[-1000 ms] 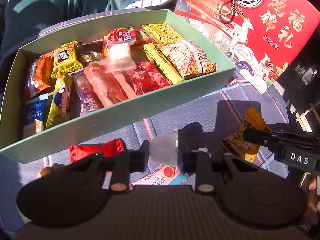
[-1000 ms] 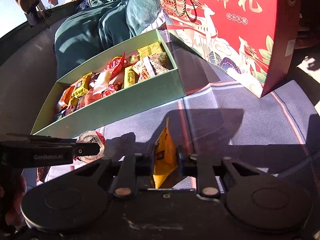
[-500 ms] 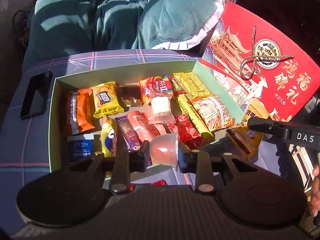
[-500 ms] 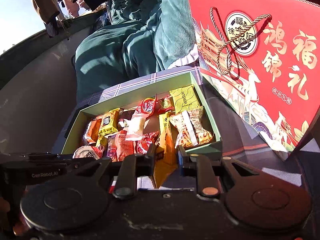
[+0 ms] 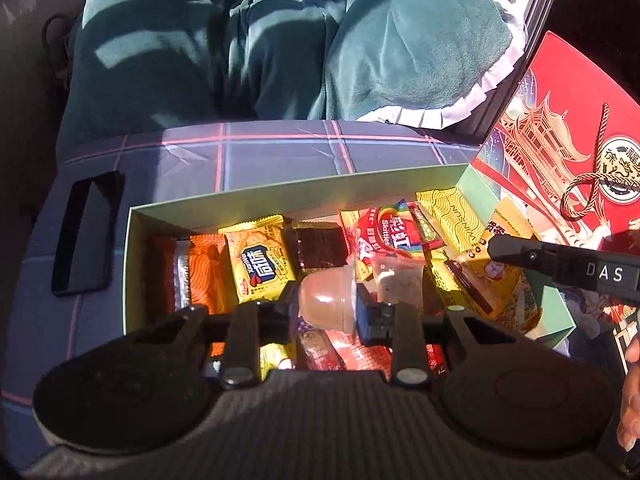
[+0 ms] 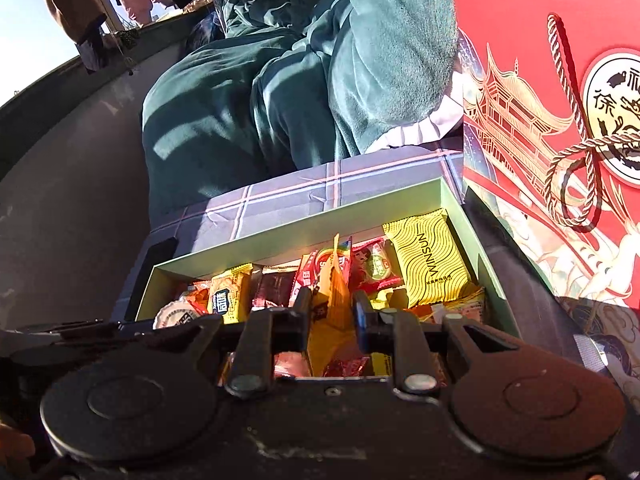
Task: Organize snacks
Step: 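Carry both snacks into the green box and open both grippers, then withdraw both grippers from the box toward the snacks on the seat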
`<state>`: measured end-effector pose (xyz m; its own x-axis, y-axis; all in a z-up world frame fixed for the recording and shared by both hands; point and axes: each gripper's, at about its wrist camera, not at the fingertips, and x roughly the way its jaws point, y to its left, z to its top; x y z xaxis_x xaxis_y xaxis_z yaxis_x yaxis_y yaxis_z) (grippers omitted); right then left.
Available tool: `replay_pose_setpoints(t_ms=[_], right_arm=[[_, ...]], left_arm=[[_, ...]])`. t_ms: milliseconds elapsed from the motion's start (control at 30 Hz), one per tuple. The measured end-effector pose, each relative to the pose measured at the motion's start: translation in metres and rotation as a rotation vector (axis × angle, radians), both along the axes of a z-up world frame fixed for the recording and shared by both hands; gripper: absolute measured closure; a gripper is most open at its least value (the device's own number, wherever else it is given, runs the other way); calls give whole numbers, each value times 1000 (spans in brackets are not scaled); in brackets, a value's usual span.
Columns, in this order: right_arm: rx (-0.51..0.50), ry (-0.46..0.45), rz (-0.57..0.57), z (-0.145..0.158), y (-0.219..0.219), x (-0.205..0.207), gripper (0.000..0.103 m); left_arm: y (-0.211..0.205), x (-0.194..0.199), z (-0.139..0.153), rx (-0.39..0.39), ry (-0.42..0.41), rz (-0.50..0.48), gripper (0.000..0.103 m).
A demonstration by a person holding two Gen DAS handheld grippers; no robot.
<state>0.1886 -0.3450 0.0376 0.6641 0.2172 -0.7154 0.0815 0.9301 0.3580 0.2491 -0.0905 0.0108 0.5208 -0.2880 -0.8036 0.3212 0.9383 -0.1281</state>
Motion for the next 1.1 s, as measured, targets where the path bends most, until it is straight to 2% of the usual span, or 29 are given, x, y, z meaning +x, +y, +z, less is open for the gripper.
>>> replay_pose_setpoints(t_ms=[233, 267, 300, 333, 367, 400, 467, 667, 1100], right_arm=[[78, 32, -36, -20, -8, 19, 80], [95, 35, -35, -22, -8, 22, 78], [107, 38, -34, -25, -8, 25, 67], [116, 44, -38, -26, -9, 26, 55], [113, 47, -50, -27, -10, 26, 30], [109, 43, -60, -27, -11, 25, 17], [102, 37, -77, -26, -12, 21, 14], [76, 31, -83, -18, -12, 7, 1], [66, 14, -69, 13, -6, -57, 0]], left_arm=[[-10, 15, -13, 10, 15, 14, 74], [-11, 17, -15, 22, 10, 27, 64], [-12, 18, -17, 35, 11, 39, 53], [-13, 18, -18, 43, 10, 49, 34], [-12, 17, -18, 53, 1, 65, 23], [-12, 15, -18, 59, -4, 73, 19], [-10, 11, -17, 69, -9, 83, 7], [-10, -5, -10, 65, -3, 82, 1], [-5, -69, 20, 28, -31, 71, 1]])
